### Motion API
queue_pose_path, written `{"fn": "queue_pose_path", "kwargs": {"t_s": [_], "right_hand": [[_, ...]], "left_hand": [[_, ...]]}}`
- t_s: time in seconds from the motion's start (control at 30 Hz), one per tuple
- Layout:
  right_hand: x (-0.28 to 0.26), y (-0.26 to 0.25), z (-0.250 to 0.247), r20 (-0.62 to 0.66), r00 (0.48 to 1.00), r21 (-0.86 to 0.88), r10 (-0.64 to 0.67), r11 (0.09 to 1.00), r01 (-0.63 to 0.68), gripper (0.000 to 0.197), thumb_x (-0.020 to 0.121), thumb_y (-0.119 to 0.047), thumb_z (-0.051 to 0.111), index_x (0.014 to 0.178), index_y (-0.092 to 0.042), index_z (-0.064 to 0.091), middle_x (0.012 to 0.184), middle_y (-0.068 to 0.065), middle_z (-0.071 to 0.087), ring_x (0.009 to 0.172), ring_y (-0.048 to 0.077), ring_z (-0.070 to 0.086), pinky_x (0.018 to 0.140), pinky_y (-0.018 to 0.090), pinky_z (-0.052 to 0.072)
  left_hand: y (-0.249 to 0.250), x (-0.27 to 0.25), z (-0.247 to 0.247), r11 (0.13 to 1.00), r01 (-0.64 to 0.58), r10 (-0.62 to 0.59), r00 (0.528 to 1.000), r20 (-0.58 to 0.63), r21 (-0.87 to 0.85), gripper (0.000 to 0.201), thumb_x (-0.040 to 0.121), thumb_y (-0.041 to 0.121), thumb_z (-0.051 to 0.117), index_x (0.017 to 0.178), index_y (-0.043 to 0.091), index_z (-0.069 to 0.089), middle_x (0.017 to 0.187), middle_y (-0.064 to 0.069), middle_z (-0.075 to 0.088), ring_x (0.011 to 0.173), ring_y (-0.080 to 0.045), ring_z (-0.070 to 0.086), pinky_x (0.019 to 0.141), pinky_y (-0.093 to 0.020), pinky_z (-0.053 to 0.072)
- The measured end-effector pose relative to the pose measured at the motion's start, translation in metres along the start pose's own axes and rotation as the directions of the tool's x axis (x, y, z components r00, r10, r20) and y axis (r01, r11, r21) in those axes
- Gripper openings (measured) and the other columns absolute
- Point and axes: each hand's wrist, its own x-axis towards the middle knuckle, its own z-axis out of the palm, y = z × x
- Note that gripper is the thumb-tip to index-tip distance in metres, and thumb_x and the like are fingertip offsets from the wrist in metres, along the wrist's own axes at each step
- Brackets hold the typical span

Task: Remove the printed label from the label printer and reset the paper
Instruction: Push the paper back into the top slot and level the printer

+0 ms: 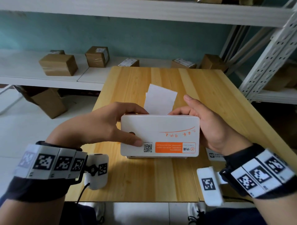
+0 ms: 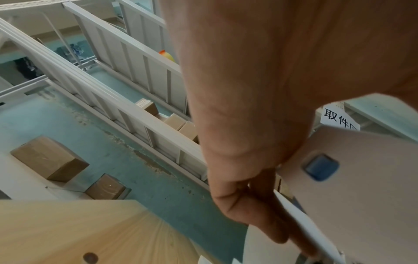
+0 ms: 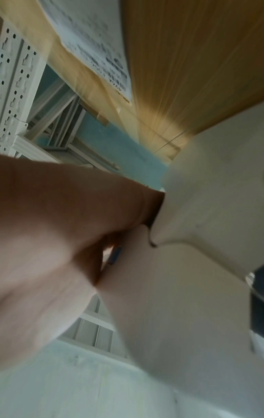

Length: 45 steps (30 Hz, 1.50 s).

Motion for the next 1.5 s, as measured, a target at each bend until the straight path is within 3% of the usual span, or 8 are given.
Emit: {"fn": "queue_pose_path", "kwargs": {"t_s": [0.23,0.4,0.6,0.77,0.9,1.1,1.37,1.5], "right_hand": [[-0.003,-0.002,0.003,0.005,1.000,0.011,-0.028,1.000,0.028,0.067,0.092,-0.067,0.031,0.093,-0.017,0.075,0.091,0.014,0.077,0.088,0.032,0.073,0.097,0.054,0.046],[-0.008,-0.006,0.006,-0.011,0.996,-0.002,-0.092,0.996,0.092,0.063,0.094,-0.061,0.032,0.092,-0.017,0.076,0.091,0.011,0.077,0.085,0.027,0.074,0.085,0.042,0.049],[-0.010,-0.006,0.005,-0.003,0.995,-0.026,-0.100,0.995,0.100,0.066,0.099,-0.056,0.026,0.093,-0.015,0.077,0.091,0.011,0.077,0.086,0.029,0.073,0.082,0.040,0.048],[-0.008,-0.005,0.005,0.027,0.995,-0.025,-0.096,0.995,0.097,0.069,0.091,-0.064,0.025,0.088,-0.021,0.079,0.088,0.009,0.078,0.081,0.023,0.074,0.081,0.040,0.048],[-0.010,-0.006,0.003,0.049,0.990,-0.009,-0.132,0.991,0.133,0.066,0.095,-0.057,0.030,0.092,-0.012,0.077,0.085,0.011,0.077,0.080,0.024,0.073,0.076,0.034,0.050],[-0.014,-0.002,0.006,-0.144,0.983,-0.087,-0.112,0.991,0.100,0.037,0.096,-0.044,0.052,0.090,-0.019,0.079,0.121,0.009,0.060,0.100,0.019,0.068,0.090,0.039,0.050],[-0.016,-0.004,0.005,-0.005,0.975,-0.064,-0.220,0.974,0.220,0.037,0.091,-0.033,0.053,0.096,-0.006,0.077,0.094,0.017,0.076,0.088,0.035,0.071,0.074,0.035,0.047],[-0.016,-0.004,0.004,0.014,0.975,-0.057,-0.220,0.974,0.220,0.039,0.090,-0.033,0.050,0.098,-0.006,0.077,0.092,0.013,0.078,0.086,0.027,0.073,0.073,0.030,0.049]], "left_hand": [[0.000,0.002,0.003,1.000,0.022,-0.022,0.999,-0.032,-0.007,0.055,0.068,0.006,0.089,0.116,0.022,0.068,0.108,-0.001,0.075,0.099,-0.017,0.073,0.084,-0.037,0.062],[0.001,0.001,0.001,0.999,-0.017,0.017,1.000,-0.012,0.027,0.057,0.065,0.009,0.091,0.115,0.022,0.068,0.110,0.000,0.075,0.098,-0.015,0.074,0.079,-0.034,0.064],[0.000,0.003,-0.003,0.984,-0.050,0.063,0.996,-0.071,0.169,0.060,0.048,0.056,0.091,0.103,0.040,0.072,0.131,0.013,0.053,0.124,0.010,0.049,0.086,-0.003,0.047],[0.002,0.004,0.000,0.999,-0.029,0.031,0.999,-0.043,0.044,0.053,0.059,0.029,0.090,0.108,0.024,0.070,0.111,-0.001,0.074,0.098,-0.018,0.074,0.077,-0.033,0.064],[0.002,0.006,0.003,0.998,-0.002,0.006,0.998,-0.067,0.060,0.045,0.065,0.017,0.091,0.105,0.022,0.073,0.100,-0.004,0.077,0.087,-0.028,0.076,0.069,-0.036,0.065],[0.005,0.004,0.003,0.996,0.020,-0.019,1.000,-0.013,0.089,0.044,0.068,0.021,0.089,0.110,0.018,0.075,0.101,-0.008,0.079,0.092,-0.030,0.075,0.077,-0.047,0.061],[0.005,0.005,0.005,1.000,0.017,-0.017,1.000,0.003,-0.009,0.051,0.062,0.028,0.086,0.110,0.020,0.072,0.099,-0.005,0.077,0.088,-0.025,0.075,0.066,-0.029,0.062],[0.004,0.004,0.005,1.000,-0.009,0.009,1.000,0.013,-0.003,0.057,0.060,0.030,0.085,0.115,0.022,0.073,0.105,-0.005,0.078,0.096,-0.027,0.074,0.077,-0.046,0.063]]}}
